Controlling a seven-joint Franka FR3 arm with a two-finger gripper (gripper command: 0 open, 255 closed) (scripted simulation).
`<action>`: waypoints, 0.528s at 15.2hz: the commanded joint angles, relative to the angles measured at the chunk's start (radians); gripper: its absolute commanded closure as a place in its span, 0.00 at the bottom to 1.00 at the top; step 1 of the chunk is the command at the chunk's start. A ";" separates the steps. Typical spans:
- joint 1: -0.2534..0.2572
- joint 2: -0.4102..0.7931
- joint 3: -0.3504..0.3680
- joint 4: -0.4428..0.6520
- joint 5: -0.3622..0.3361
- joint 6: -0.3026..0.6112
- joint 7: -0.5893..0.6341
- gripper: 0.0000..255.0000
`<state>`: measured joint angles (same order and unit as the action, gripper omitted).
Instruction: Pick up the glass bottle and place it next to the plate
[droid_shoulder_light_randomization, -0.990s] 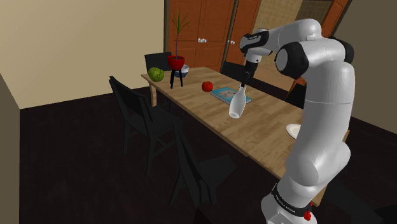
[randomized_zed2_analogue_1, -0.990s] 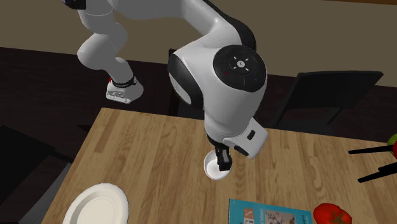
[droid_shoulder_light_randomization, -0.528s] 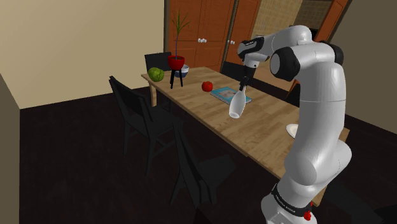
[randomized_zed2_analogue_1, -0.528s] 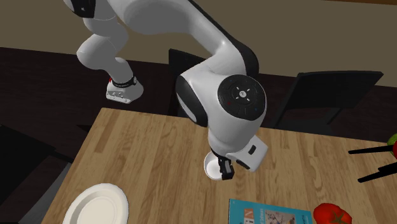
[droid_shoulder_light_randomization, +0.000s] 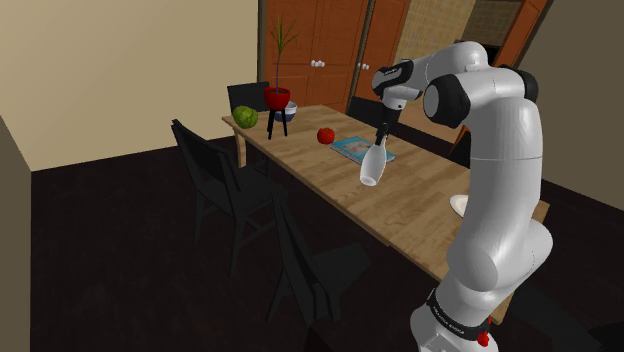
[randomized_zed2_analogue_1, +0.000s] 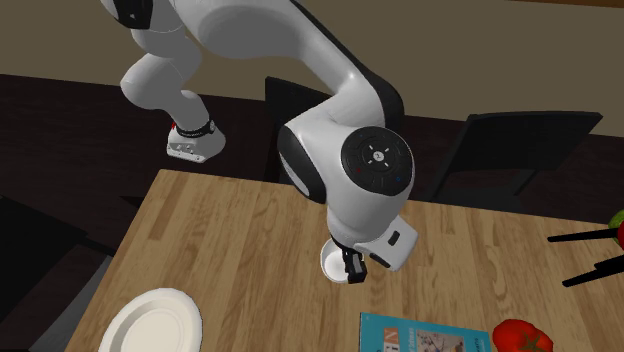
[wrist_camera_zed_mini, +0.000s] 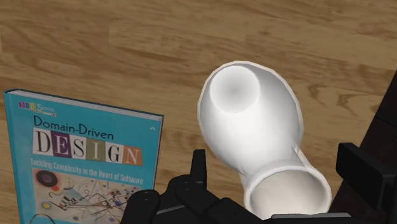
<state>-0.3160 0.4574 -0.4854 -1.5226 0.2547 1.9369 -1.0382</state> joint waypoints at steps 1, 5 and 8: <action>0.000 0.000 0.000 0.000 0.000 0.000 0.000 0.00; 0.000 0.000 0.000 0.000 0.000 0.000 0.000 1.00; 0.000 0.000 0.000 0.000 0.000 0.000 0.000 1.00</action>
<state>-0.3159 0.4567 -0.4858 -1.5226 0.2544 1.9372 -1.0381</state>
